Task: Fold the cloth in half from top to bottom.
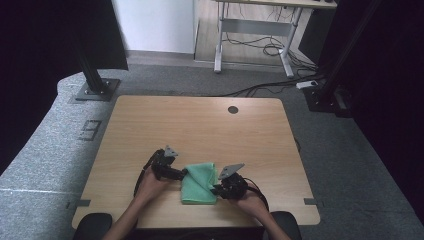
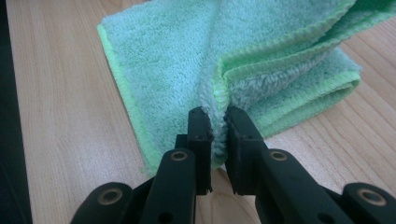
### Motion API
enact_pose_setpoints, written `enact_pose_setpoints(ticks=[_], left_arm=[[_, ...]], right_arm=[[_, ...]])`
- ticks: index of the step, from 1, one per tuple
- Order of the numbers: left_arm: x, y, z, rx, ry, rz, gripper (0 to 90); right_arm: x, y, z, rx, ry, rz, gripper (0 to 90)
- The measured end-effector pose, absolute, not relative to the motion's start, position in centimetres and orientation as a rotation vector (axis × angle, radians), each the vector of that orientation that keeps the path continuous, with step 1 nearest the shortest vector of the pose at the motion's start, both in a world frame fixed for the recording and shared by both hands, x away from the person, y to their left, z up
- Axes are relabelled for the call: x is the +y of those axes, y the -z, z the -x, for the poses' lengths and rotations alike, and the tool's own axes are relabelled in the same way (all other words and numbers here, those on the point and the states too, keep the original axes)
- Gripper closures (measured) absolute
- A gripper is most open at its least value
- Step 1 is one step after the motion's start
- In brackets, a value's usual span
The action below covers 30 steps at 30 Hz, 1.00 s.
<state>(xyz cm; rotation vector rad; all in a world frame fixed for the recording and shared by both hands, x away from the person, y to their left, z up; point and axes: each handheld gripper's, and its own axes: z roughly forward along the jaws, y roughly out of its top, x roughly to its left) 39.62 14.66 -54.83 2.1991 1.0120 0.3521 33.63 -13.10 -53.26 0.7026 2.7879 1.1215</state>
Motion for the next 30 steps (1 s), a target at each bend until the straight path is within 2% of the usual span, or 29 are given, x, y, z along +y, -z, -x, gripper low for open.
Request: enact_pose_setpoints(ticks=[4, 12, 20, 30], left_arm=[[15.0, 54.2, -39.3, 0.985, -0.291, -2.214, 10.3], [15.4, 52.0, -38.5, 0.912, -0.307, -2.201, 13.2], [13.9, 50.2, -41.2, 0.926, -0.402, -2.209, 13.9], [9.8, 51.0, -44.6, 0.883, -0.352, -2.288, 13.8]], right_arm=[[-13.3, 53.4, -33.7, 2.781, -1.142, -0.719, 80.3], [-13.3, 53.6, -33.6, 2.764, -1.159, -0.742, 79.9], [-13.4, 53.7, -33.4, 2.755, -1.167, -0.758, 79.8], [-13.4, 53.7, -33.4, 2.752, -1.172, -0.763, 79.6]])
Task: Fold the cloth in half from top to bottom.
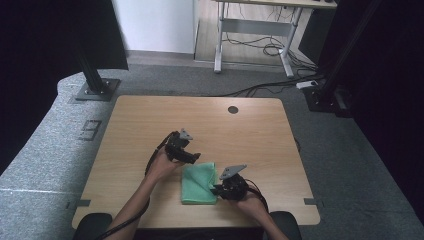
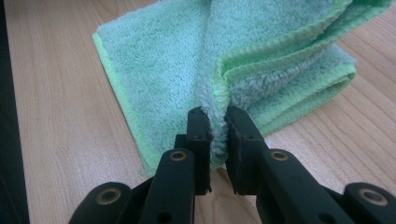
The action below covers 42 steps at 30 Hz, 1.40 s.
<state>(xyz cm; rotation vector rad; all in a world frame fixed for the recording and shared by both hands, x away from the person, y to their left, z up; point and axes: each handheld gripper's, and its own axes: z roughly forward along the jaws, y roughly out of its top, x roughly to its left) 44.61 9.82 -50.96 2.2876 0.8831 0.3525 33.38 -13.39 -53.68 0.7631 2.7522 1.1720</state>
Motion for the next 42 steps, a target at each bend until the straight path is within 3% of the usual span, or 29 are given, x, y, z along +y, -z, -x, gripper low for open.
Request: enact_pose_setpoints(ticks=[8, 28, 35, 42], left_arm=[[9.5, 51.2, -43.4, 0.795, -0.262, -2.348, 13.5], [12.6, 51.0, -39.4, 0.760, -0.244, -2.356, 14.2], [13.5, 51.5, -37.9, 0.765, -0.237, -2.348, 14.0], [14.1, 50.1, -37.9, 0.787, -0.255, -2.270, 13.9]], right_arm=[[-13.5, 53.7, -33.5, 2.757, -1.177, -0.762, 79.2], [-14.0, 52.9, -32.9, 2.755, -1.163, -0.743, 67.9], [-14.9, 52.0, -32.6, 2.709, -1.159, -0.753, 48.2], [-16.7, 50.8, -33.4, 2.646, -1.179, -0.824, 36.3]])
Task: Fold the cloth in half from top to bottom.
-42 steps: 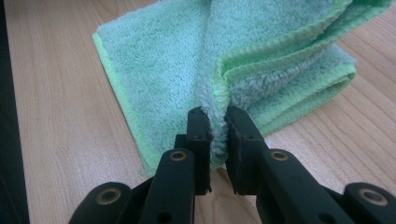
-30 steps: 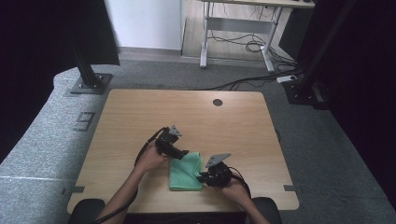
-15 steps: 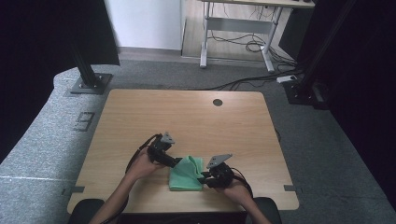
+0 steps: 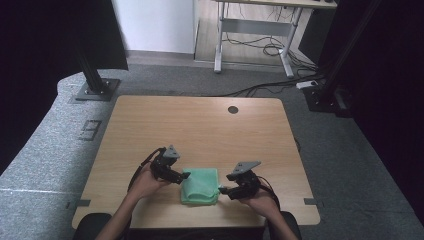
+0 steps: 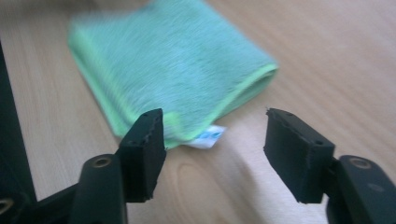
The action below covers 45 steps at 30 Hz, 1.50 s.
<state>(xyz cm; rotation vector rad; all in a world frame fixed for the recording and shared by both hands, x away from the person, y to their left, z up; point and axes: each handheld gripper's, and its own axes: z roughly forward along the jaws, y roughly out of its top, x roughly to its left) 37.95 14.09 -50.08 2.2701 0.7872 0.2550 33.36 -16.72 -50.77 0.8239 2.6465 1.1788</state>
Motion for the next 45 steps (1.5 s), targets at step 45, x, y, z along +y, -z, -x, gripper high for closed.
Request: enact_pose_setpoints(ticks=[45], left_arm=[[14.1, 53.1, -31.4, 0.816, -0.268, -2.329, 10.4]], right_arm=[[-13.3, 52.6, -32.9, 2.603, -1.051, -0.857, 28.7]])
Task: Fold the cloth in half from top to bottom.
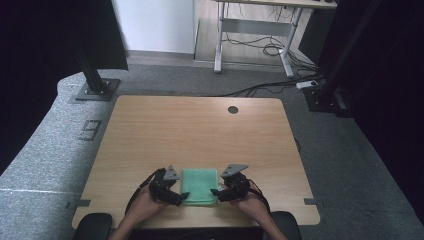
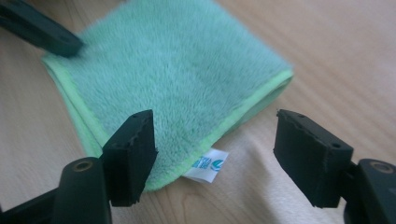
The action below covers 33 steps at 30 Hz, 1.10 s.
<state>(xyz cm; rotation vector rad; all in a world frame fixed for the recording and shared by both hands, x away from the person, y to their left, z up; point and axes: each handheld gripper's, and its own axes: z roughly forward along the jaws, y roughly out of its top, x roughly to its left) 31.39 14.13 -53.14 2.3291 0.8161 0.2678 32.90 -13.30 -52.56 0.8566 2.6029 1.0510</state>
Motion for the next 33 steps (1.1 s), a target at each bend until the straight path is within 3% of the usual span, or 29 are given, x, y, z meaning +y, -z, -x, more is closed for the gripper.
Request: enact_pose_setpoints(ticks=[8, 15, 33], left_arm=[[14.3, 53.7, -31.3, 0.838, -0.270, -2.333, 9.7], [14.8, 54.5, -32.1, 0.907, -0.275, -2.274, 6.5], [14.5, 54.8, -35.1, 0.966, -0.322, -2.224, 3.2]], right_arm=[[-12.9, 53.5, -31.6, 2.596, -0.981, -0.833, 25.2], [-13.1, 54.3, -32.0, 2.560, -0.990, -0.878, 15.2], [-13.6, 54.5, -35.1, 2.488, -0.994, -0.973, 15.5]])
